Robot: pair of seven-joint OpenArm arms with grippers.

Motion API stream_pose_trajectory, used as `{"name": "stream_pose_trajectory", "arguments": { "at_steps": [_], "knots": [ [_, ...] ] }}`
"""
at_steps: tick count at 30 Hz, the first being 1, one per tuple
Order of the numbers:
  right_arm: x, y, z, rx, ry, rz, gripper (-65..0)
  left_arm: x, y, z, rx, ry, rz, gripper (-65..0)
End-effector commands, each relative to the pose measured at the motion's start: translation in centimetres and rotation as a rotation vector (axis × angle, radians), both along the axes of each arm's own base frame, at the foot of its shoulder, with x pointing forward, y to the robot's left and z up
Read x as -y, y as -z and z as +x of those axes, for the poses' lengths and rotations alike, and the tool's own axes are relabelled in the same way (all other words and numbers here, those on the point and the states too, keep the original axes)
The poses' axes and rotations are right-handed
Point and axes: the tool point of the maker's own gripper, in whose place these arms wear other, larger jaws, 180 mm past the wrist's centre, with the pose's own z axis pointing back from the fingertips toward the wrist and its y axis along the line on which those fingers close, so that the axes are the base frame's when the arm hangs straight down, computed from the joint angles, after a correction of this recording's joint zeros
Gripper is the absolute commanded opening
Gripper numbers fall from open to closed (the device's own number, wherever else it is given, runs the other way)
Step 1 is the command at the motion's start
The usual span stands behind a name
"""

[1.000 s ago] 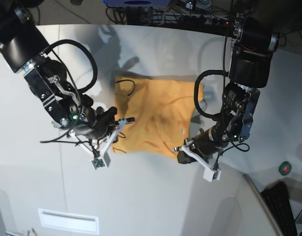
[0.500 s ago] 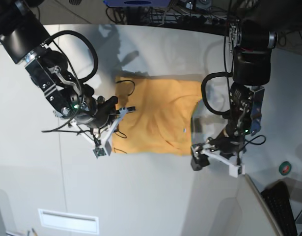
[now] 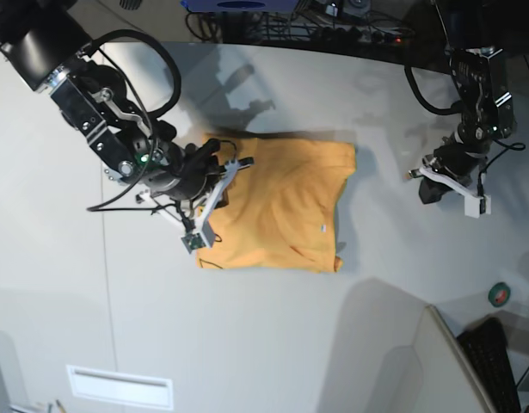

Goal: Layout the t-shirt on the table in an organized manner, then fold the t-shirt properly
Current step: 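Pinch the bundle's side edges with both grippers and tuck them in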

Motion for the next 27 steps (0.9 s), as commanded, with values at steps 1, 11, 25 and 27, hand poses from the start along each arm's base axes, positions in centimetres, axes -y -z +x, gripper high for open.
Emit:
{"name": "stream_pose_trajectory", "arguments": {
  "at_steps": [1, 11, 25, 27],
  "knots": [
    [-0.7, -1.1, 0.8, 0.038, -0.012, 0.022, -65.0, 1.1, -2.2, 1.1, 0.07, 0.037, 0.013, -65.0],
    [-0.5, 0.6, 1.0, 0.002, -0.005, -0.012, -65.0, 16.9, -2.2, 4.7, 0.072, 0.273, -0.12, -65.0],
    [2.5, 4.1, 1.4, -0.032, 0.057, -0.088, -65.0, 13.7, 2.6, 7.3, -0.001, 0.208, -0.032, -65.0],
    [1.3, 2.4, 1.8, 0.006, 0.041, -0.051, -65.0, 13.7, 1.6, 7.8, 0.03, 0.213, -0.028, -65.0]
  ]
}}
